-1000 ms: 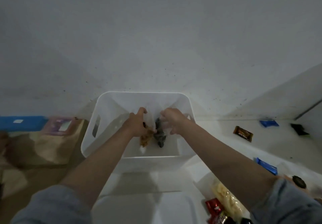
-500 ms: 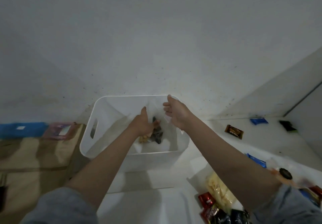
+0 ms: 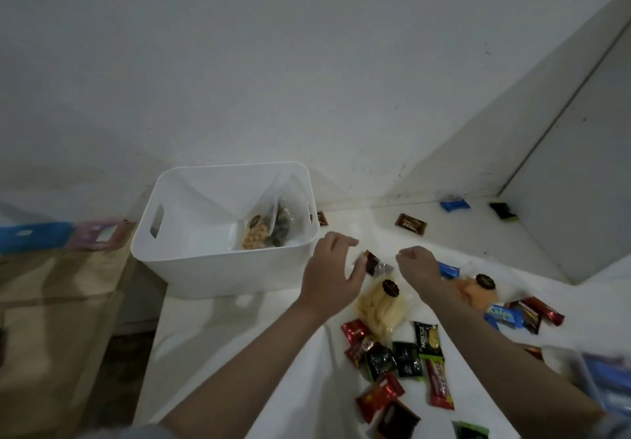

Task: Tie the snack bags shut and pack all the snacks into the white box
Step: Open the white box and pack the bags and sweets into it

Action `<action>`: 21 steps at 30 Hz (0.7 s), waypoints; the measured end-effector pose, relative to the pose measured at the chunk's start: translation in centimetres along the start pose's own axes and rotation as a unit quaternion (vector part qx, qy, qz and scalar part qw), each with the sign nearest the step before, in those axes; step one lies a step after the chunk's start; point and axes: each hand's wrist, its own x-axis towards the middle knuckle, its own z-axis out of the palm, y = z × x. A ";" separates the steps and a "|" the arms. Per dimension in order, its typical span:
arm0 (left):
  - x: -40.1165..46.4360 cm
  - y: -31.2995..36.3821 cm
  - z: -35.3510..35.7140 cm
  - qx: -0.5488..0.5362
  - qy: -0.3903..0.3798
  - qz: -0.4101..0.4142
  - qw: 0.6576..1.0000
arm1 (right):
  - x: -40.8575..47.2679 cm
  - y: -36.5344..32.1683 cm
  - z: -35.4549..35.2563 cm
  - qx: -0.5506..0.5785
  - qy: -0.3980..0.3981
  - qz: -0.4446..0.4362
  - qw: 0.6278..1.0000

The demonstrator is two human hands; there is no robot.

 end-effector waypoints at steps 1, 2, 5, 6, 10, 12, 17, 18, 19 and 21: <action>-0.9 0.4 1.4 0.005 -0.035 -0.022 0.999 | 0.1 1.5 -0.8 -0.018 -0.001 0.001 1.000; -1.7 0.7 2.9 0.017 -0.080 -0.057 0.995 | 0.2 2.8 -1.6 -0.034 -0.003 -0.004 0.999; -3.1 0.9 6.9 0.098 -0.206 -0.145 0.963 | 0.6 5.9 -4.7 -0.081 0.041 -0.030 0.995; -3.3 1.0 8.1 0.126 -0.232 -0.160 0.951 | 0.9 6.6 -5.9 -0.109 0.082 -0.038 0.990; -3.2 1.8 12.0 0.203 -0.306 -0.230 0.901 | 2.8 8.6 -10.6 -0.141 0.181 0.039 0.973; -2.7 2.1 13.6 0.222 -0.313 -0.255 0.888 | 4.2 9.4 -12.9 -0.155 0.177 0.067 0.969; -1.7 2.4 16.8 0.279 -0.309 -0.297 0.860 | 8.9 12.1 -17.1 -0.196 0.089 0.117 0.970; -1.5 2.4 17.2 0.291 -0.308 -0.302 0.854 | 9.5 12.4 -17.5 -0.191 0.063 0.121 0.972; -1.3 2.5 17.5 0.298 -0.305 -0.309 0.850 | 10.0 12.6 -17.8 -0.182 0.038 0.118 0.975; -0.9 2.7 17.9 0.298 -0.299 -0.325 0.846 | 10.7 12.7 -18.1 -0.165 0.005 0.098 0.981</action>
